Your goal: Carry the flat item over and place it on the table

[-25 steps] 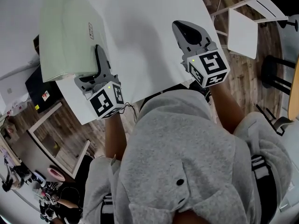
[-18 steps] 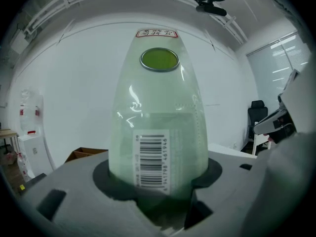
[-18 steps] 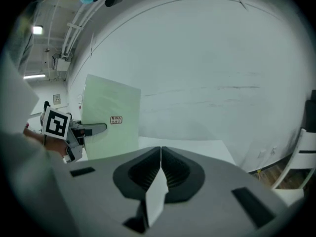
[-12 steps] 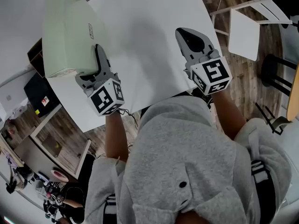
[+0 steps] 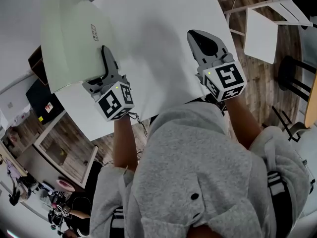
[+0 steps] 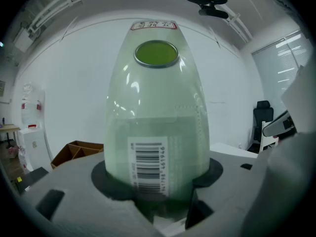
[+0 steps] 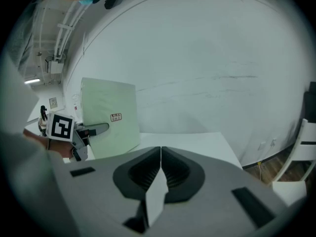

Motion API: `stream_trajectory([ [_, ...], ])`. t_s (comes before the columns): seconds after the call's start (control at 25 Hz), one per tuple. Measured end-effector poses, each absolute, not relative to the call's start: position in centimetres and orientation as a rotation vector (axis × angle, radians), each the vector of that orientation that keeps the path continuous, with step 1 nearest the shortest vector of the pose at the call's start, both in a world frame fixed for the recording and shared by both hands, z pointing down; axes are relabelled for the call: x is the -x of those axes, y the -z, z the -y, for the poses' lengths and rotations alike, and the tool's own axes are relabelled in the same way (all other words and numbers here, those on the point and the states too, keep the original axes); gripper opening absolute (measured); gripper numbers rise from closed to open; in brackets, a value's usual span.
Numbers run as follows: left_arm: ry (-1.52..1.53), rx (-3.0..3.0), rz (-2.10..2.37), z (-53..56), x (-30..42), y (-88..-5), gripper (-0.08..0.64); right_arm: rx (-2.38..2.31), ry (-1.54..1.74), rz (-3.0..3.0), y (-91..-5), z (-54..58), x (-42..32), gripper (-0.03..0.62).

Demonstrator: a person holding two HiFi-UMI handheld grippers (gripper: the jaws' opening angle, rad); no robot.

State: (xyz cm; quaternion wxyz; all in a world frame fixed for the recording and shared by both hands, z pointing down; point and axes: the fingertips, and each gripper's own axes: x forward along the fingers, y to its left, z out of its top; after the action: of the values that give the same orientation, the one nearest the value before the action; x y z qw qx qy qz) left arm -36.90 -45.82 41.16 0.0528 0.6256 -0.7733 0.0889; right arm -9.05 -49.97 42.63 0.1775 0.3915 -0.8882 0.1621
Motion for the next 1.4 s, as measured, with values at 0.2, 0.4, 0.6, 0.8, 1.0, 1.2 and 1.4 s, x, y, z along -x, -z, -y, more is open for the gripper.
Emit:
stream_trajectory([
  [0.2, -0.26, -1.908, 2.344, 45.1, 37.1, -42.2, 0.293, -1.096, -0.456, 2.508, -42.9, 49.5, 9.2, 0.026],
  [0.4, -0.249, -1.913, 2.348, 44.4, 37.0, -42.8, 0.296, -1.089, -0.444, 2.515, -42.5, 48.9, 9.4, 0.026],
  [0.6, -0.273, -1.917, 2.325, 43.9, 36.6, -43.5, 0.299, -1.09, -0.423, 2.525, -42.0, 48.4, 9.2, 0.026],
  [0.8, -0.295, -1.925, 2.28, 43.2, 35.9, -44.2, 0.301, -1.092, -0.424, 2.529, -41.7, 47.5, 9.0, 0.026],
  [1.0, -0.296, -1.976, 2.249, 42.8, 35.2, -44.2, 0.308, -1.099, -0.419, 2.529, -41.5, 46.5, 9.1, 0.026],
  [1.2, -0.298, -1.978, 2.224, 42.6, 35.6, -44.5, 0.325, -1.112, -0.408, 2.535, -41.0, 46.0, 9.5, 0.026],
  [1.4, -0.314, -1.977, 2.2, 41.3, 35.6, -44.7, 0.326, -1.134, -0.385, 2.536, -40.4, 44.9, 9.4, 0.026],
])
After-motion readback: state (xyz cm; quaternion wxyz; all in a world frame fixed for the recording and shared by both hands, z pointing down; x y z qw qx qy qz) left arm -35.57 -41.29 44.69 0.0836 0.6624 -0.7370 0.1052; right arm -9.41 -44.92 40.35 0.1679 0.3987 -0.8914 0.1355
